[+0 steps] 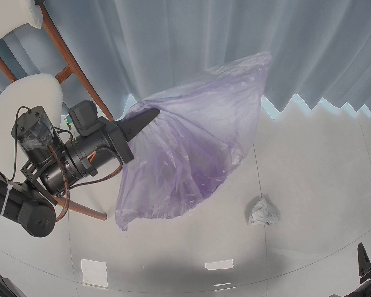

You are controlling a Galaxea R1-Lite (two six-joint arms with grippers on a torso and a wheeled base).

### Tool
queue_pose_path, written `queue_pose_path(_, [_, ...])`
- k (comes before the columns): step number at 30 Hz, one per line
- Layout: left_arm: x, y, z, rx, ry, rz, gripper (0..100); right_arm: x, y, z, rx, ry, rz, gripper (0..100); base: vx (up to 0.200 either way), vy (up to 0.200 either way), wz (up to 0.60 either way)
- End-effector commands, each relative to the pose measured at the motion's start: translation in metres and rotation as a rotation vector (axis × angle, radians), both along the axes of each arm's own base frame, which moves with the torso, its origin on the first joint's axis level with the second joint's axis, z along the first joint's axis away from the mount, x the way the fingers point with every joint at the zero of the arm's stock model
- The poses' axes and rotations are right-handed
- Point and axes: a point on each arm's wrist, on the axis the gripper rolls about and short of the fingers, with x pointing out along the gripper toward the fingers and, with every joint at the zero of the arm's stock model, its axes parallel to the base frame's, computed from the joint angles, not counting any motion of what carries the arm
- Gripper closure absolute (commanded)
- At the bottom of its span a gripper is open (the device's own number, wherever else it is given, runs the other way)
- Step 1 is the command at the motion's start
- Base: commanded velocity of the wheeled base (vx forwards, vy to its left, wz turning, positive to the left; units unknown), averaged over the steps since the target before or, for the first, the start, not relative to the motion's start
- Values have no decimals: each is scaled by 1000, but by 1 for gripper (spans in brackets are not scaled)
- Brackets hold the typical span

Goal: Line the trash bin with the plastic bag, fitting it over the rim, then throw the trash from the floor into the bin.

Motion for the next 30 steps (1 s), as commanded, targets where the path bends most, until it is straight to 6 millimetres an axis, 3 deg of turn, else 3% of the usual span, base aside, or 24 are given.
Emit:
queue_pose_path(1, [7, 7, 2, -6, -3, 30, 100, 0, 0, -5, 0, 0, -1, 0, 0, 0, 0])
queue_pose_path(2, [7, 7, 2, -6, -3, 30, 100, 0, 0, -5, 0, 0, -1, 0, 0, 0, 0])
queue_pose_path(7, [0, -9, -37, 64, 112, -35, 100, 0, 0, -5, 0, 0, 1, 0, 0, 0, 0])
queue_pose_path(10, [2, -13, -47, 80, 134, -42, 100, 0, 0, -5, 0, 0, -1, 0, 0, 0, 0])
queue_pose_path(23, [1, -11, -47, 66, 110, -28, 100, 0, 0, -5, 0, 0, 1, 0, 0, 0, 0])
queue_pose_path(30, [-2, 3, -34, 66, 80, 22, 100, 0, 0, -5, 0, 0, 1, 0, 0, 0, 0])
